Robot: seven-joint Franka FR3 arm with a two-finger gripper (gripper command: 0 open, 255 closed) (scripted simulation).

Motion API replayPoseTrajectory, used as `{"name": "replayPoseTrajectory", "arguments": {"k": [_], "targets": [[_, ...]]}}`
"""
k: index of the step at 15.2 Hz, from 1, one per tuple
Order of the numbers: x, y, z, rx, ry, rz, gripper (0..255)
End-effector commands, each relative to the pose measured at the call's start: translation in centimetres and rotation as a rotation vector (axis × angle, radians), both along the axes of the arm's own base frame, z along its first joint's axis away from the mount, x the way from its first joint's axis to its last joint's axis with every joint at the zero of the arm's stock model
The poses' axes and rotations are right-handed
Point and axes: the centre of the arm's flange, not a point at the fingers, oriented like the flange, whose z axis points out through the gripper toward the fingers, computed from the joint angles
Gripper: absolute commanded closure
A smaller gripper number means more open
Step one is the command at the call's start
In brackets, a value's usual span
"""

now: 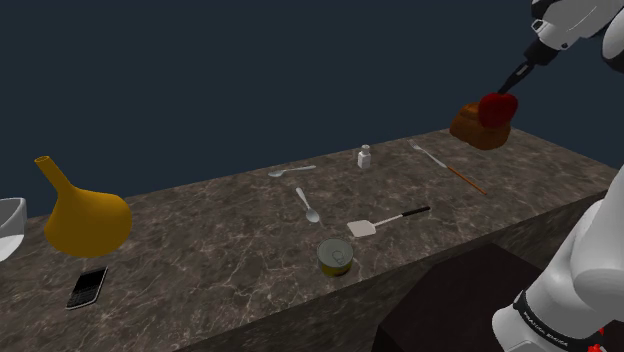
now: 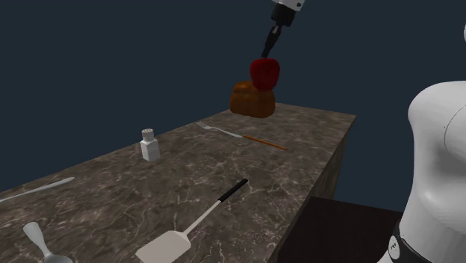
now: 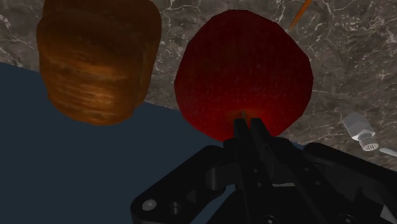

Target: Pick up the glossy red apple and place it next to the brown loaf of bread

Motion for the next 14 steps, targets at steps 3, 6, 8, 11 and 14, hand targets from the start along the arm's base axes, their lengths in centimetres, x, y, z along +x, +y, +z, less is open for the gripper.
{"name": "replayPoseTrajectory", "arguments": {"k": [3,6,8,11,14], "targets": [[0.0,0.0,-2.1,0.000,-0.001,0.000,255],[0.0,0.0,-3.7,0.000,-0.001,0.000,255],[0.0,0.0,-4.8,0.000,-0.001,0.000,255],[0.0,0.0,-6.3,0.000,-0.001,0.000,255],[0.0,0.0,-7.9,0.000,-0.001,0.000,255]]}}
